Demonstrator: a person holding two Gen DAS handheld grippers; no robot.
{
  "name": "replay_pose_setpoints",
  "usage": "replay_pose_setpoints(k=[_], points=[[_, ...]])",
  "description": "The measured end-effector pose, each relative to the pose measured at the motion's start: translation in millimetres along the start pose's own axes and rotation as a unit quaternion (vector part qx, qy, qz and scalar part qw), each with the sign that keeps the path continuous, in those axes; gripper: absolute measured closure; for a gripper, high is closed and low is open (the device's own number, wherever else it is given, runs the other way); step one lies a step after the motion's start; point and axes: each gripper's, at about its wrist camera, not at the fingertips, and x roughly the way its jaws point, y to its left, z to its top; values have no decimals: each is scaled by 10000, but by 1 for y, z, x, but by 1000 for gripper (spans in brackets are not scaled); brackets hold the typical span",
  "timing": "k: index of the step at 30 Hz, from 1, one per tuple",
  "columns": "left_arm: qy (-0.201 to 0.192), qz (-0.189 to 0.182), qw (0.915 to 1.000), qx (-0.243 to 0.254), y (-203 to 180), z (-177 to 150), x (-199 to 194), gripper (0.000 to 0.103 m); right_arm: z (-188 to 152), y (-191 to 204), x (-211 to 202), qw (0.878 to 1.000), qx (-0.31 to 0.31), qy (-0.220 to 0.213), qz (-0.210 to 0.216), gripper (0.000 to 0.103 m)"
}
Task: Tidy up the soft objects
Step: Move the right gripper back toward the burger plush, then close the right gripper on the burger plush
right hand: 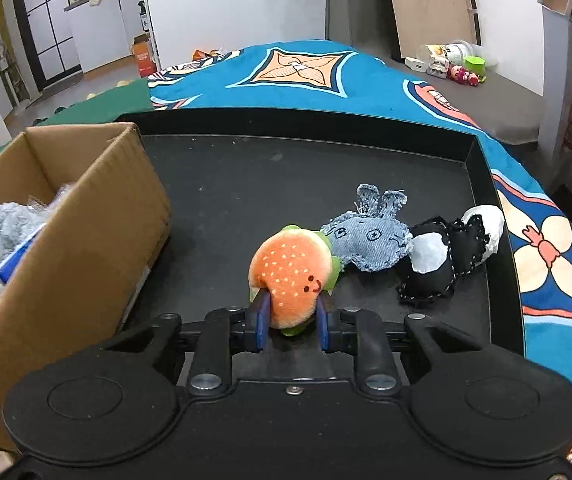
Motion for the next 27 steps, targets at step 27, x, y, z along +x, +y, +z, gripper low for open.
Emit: replay_pose_setpoints(k=[27], points=[[-2,-801,9955,-502,29,-6,-5,44,17,24,-78,9986,-334,-397,71,80]])
